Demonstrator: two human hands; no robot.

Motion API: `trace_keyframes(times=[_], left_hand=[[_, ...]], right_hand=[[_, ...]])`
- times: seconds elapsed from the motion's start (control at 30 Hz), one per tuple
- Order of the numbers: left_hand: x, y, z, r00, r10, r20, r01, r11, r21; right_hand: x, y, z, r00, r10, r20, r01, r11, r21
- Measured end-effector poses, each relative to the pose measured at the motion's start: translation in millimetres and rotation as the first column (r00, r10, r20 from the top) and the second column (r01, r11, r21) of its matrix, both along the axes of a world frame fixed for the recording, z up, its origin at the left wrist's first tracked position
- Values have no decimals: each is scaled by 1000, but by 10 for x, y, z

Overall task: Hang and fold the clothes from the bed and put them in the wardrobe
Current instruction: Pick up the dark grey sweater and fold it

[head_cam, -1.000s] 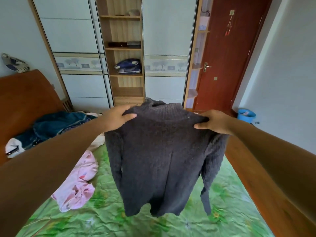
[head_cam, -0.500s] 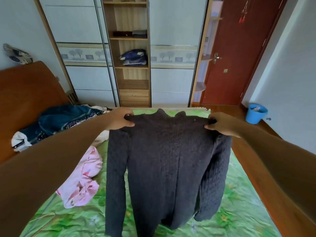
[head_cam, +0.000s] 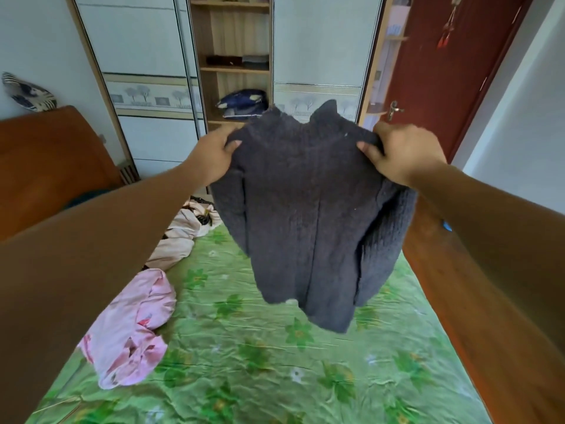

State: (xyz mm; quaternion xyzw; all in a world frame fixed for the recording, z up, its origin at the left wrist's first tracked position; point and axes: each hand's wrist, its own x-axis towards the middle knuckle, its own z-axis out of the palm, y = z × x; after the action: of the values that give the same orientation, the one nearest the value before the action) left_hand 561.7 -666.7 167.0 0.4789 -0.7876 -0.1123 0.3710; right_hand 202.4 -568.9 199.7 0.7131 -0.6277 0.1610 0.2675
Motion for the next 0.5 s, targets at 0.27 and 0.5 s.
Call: trace_keyframes(times=[0.27,0.5], left_hand=[[61,606,-1178,909,-179,377,102,971,215],[215,1531,-3067,684,-461,566,81,819,568]], right_hand=[[178,517,-1238,994,89,59,-106,894,435],[423,1236,-3296,991,36,129,-123,628,768]])
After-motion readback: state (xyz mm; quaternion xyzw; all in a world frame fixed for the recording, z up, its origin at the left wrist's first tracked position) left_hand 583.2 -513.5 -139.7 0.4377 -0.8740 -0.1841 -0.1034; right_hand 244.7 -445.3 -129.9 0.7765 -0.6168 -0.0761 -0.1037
